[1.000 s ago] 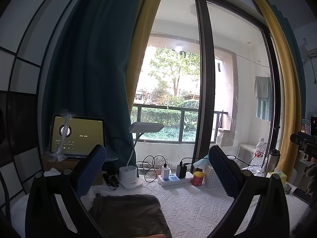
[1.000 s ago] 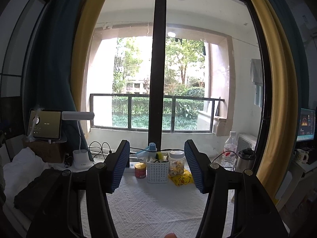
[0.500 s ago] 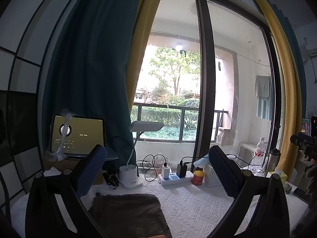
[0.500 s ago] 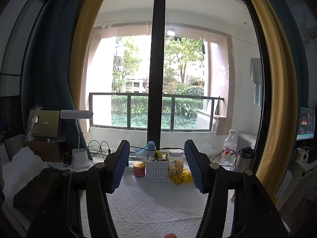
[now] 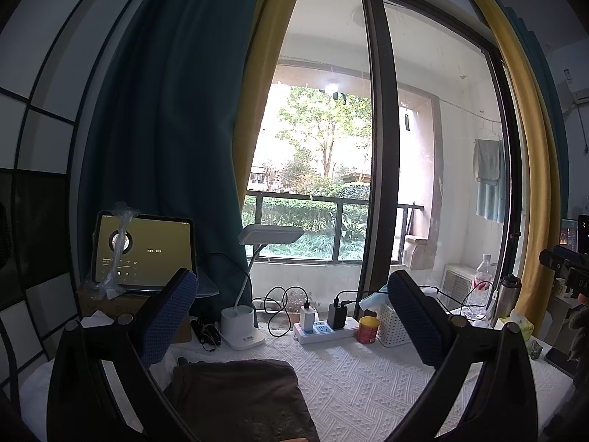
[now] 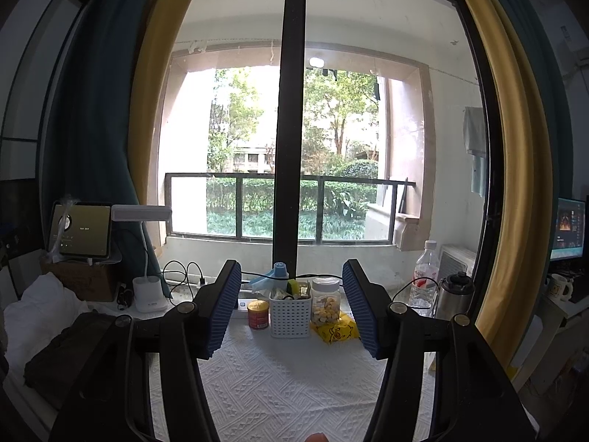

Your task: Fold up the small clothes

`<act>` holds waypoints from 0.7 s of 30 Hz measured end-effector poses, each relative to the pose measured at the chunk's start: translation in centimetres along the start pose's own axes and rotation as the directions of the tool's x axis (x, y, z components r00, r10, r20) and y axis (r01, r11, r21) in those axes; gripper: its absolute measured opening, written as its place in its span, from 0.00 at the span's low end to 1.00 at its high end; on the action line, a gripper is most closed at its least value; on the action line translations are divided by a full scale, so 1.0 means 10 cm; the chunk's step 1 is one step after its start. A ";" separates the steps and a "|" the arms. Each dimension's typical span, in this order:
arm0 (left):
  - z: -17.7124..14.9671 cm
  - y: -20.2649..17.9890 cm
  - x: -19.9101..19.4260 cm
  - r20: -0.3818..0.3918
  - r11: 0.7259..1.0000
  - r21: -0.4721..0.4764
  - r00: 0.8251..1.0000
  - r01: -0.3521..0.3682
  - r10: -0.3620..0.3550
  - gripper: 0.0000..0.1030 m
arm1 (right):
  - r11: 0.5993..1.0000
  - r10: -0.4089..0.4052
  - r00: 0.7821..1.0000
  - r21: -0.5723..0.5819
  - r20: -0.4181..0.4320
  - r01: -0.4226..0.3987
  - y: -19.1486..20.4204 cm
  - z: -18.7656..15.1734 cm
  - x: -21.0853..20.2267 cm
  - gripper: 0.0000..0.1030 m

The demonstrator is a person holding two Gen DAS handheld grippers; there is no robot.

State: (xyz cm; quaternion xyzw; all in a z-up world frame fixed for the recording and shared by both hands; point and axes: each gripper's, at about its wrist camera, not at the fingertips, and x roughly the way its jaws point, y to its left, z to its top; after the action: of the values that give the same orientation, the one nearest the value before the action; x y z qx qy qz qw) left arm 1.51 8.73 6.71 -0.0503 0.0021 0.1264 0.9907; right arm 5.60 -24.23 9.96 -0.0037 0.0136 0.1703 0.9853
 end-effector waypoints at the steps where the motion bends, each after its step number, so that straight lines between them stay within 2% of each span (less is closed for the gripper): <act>1: 0.00 0.00 0.00 0.000 1.000 0.000 1.000 0.000 0.000 0.99 | 1.000 0.000 1.000 0.000 0.000 0.000 0.00 0.00 0.00 0.59; 21: -0.03 -0.02 0.02 -0.011 1.000 0.000 1.000 0.001 -0.001 0.99 | 1.000 0.002 1.000 -0.001 -0.008 -0.002 -0.04 -0.03 0.02 0.59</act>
State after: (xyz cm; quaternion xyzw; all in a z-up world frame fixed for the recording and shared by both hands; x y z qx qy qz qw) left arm 1.74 8.54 6.44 -0.0509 0.0078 0.1255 0.9908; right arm 5.90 -24.50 9.67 -0.0047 0.0174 0.1711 0.9851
